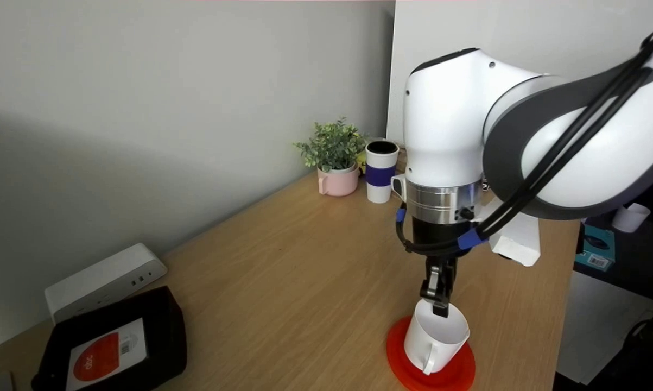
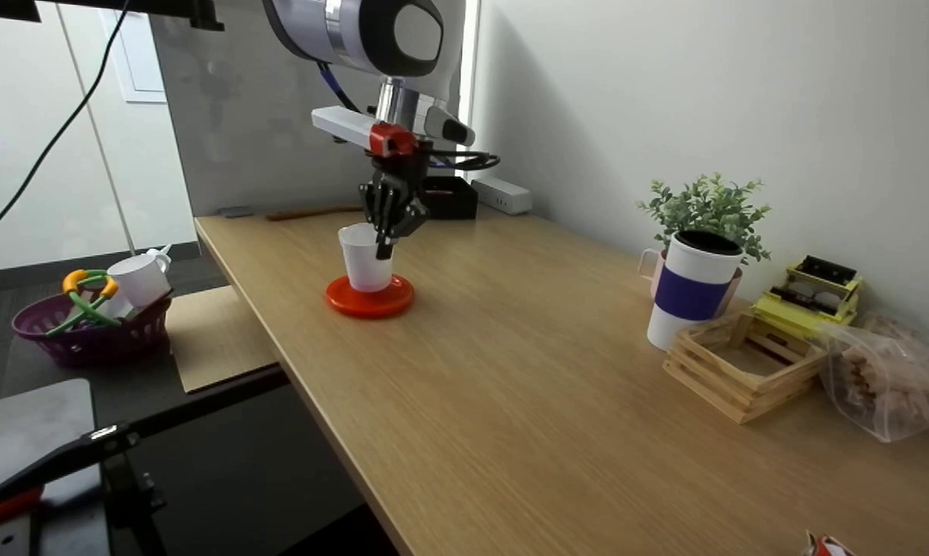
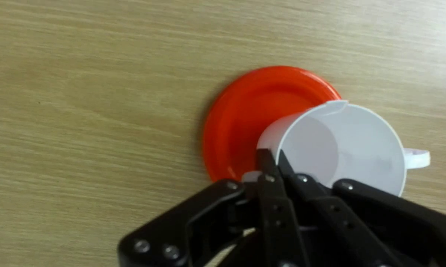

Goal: Put the mug cup on the orange plate

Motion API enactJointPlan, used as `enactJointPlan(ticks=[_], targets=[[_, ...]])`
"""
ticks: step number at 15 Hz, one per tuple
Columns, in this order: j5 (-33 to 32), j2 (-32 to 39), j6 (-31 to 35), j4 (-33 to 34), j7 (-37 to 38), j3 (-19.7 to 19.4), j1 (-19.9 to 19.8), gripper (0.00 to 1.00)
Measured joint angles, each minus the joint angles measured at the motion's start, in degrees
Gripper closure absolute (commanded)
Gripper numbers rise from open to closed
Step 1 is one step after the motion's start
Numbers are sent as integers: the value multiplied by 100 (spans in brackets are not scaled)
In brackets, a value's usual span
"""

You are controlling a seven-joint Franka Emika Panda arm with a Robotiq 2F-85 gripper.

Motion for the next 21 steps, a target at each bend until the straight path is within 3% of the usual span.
enactJointPlan(ticks=[12, 14, 21], targets=[[622, -149, -105, -294, -147, 14, -239, 100], [633, -149, -188, -293, -147, 14, -284, 71], [632, -125, -545, -200, -159, 14, -317, 24]])
